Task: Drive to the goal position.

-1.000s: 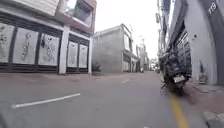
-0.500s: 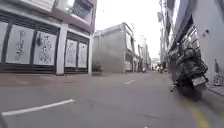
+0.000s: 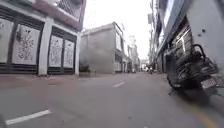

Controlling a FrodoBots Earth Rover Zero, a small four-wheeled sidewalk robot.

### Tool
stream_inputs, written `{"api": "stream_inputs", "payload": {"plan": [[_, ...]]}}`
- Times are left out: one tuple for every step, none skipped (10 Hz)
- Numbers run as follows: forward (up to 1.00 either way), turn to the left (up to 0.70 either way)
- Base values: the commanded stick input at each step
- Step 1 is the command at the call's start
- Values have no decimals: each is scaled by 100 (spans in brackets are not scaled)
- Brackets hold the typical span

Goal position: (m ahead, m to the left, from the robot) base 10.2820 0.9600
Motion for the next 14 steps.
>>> {"api": "stream_inputs", "payload": {"plan": [[100, -2], [100, 0], [100, 0], [100, 0], [100, 0], [100, 0], [100, 0], [100, 0], [100, 0], [100, -13], [100, -35], [100, -40], [100, -40], [100, -40]]}}
